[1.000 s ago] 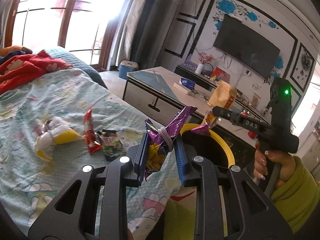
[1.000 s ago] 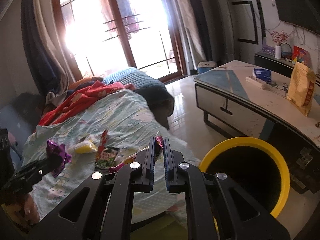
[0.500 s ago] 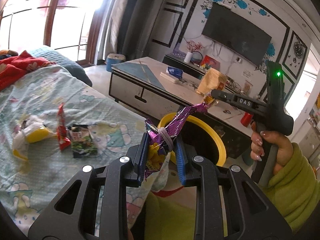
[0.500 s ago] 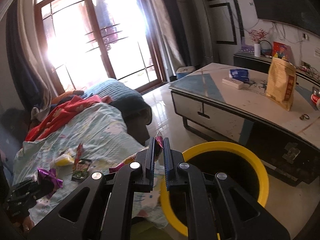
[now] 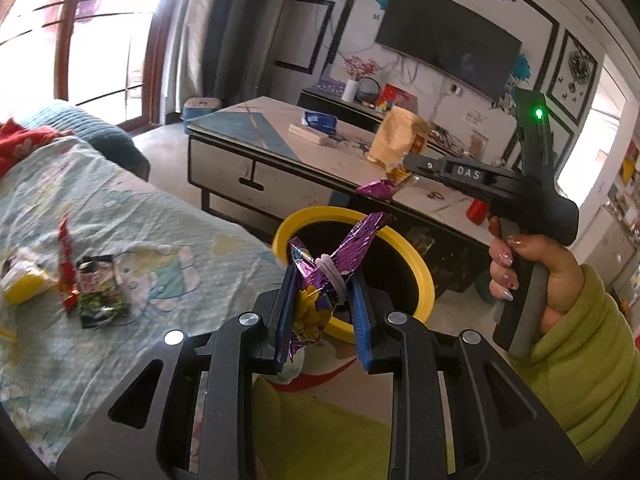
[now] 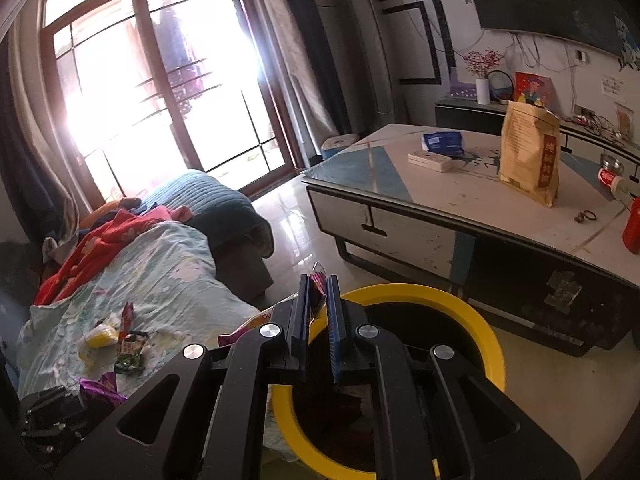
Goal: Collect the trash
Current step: 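Carry both wrappers over the yellow bin with both grippers, then open both grippers to drop the wrappers into the bin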
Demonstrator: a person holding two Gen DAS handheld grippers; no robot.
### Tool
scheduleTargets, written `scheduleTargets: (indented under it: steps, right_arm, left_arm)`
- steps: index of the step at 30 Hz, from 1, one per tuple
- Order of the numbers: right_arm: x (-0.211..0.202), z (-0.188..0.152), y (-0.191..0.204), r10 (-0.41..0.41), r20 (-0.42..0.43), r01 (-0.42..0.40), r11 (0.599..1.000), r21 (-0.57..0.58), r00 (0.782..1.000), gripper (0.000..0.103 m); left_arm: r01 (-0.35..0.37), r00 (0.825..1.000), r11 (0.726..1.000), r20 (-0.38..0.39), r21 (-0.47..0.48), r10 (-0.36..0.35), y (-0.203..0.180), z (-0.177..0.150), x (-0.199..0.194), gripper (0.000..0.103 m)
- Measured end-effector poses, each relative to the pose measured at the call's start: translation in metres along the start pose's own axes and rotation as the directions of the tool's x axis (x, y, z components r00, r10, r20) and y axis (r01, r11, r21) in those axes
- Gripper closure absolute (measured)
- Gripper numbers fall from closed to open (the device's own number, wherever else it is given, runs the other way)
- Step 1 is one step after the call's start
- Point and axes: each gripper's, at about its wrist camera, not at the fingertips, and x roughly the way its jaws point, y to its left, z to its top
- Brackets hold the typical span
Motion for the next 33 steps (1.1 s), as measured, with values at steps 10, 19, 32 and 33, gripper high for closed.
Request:
scheduleTargets:
  steps: [10,19,32,33]
  right_arm:
    - [-0.003,0.001,-0.041,-0.050,0.011,0.049,0.997,0.066,0.999,0.095]
    - [0.002,-0.003,-0.069,-0.097,0.002,0.097,0.990,0.101,0.995,0.095]
    - [0.017,-0.010,-0.092,-0.123,-0.038,0.127,0.983,0.136,0.992,0.095]
    - [0.018,-0.011,-0.093,-0.123,-0.042,0.128,0.982,0.136,0.991,0.095]
  left_arm:
    - [0.039,0.998,0.999,-0.059,0.008,-0.038,-0.018,0.006,0.039,0.084]
    - [0.079,0.991,0.997,-0.110,0.010,-0.077,-0.030,0.008,0.074,0.084]
    - [0.105,0.979,0.994,-0.179,0.034,-0.097,-0.045,0.001,0.111,0.084]
    - [0.105,0.978,0.994,-0.185,0.039,-0.096,-0.047,0.000,0.114,0.084]
